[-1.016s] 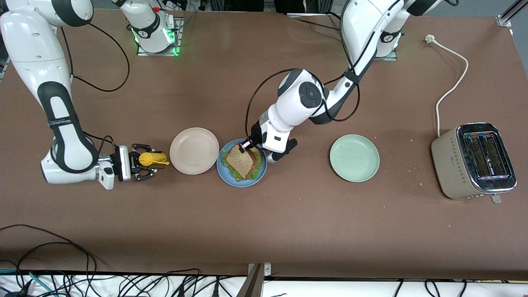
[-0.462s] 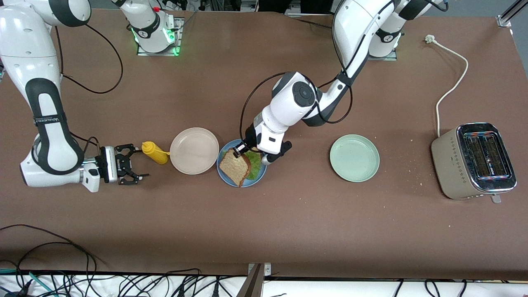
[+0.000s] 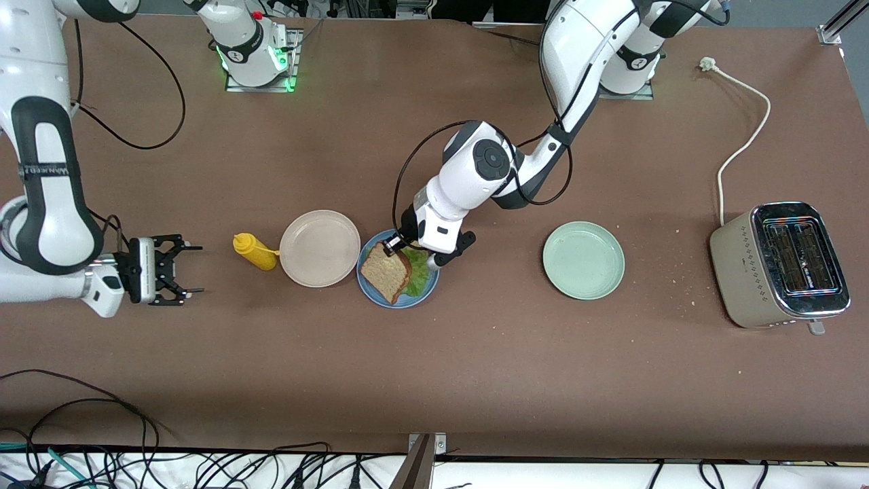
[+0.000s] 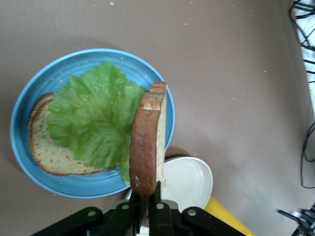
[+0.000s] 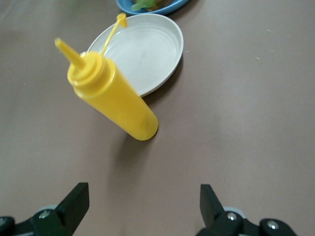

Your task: Make sandwich in blue plate with both arms

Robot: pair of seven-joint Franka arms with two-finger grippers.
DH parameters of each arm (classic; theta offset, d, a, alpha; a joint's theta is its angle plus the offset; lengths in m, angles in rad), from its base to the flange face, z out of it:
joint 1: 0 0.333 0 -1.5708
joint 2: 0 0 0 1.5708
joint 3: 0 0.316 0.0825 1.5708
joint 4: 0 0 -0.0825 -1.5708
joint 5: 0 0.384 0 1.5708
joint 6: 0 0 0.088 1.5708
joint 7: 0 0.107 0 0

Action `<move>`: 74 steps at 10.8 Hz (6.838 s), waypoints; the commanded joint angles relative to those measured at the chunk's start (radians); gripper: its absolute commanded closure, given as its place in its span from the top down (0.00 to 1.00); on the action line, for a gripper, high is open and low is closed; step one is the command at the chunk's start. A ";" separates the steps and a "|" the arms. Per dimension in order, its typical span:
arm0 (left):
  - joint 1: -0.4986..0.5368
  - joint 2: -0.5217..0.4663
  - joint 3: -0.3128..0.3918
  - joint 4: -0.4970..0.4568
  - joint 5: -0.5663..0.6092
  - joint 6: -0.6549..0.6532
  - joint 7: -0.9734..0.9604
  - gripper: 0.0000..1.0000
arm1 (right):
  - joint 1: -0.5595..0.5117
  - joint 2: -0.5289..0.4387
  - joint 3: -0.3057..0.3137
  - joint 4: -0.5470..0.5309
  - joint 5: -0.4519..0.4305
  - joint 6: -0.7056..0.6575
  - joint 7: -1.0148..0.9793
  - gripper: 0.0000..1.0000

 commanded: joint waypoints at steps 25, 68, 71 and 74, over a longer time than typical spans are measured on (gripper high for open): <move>0.254 -0.278 0.015 -0.061 0.153 -0.716 0.001 1.00 | 0.245 -0.639 -0.044 -0.134 -0.379 0.017 1.786 1.00; 0.536 -0.746 0.242 -0.298 0.318 -1.000 1.018 1.00 | 0.314 -0.616 -0.155 -0.125 -0.416 -0.066 1.876 1.00; 0.536 -0.742 0.242 -0.283 0.318 -1.000 1.021 1.00 | 0.312 -0.615 -0.155 -0.125 -0.416 -0.066 1.872 1.00; 0.535 -0.740 0.242 -0.283 0.315 -1.000 1.025 1.00 | 0.317 -0.615 -0.153 -0.123 -0.413 -0.062 1.870 1.00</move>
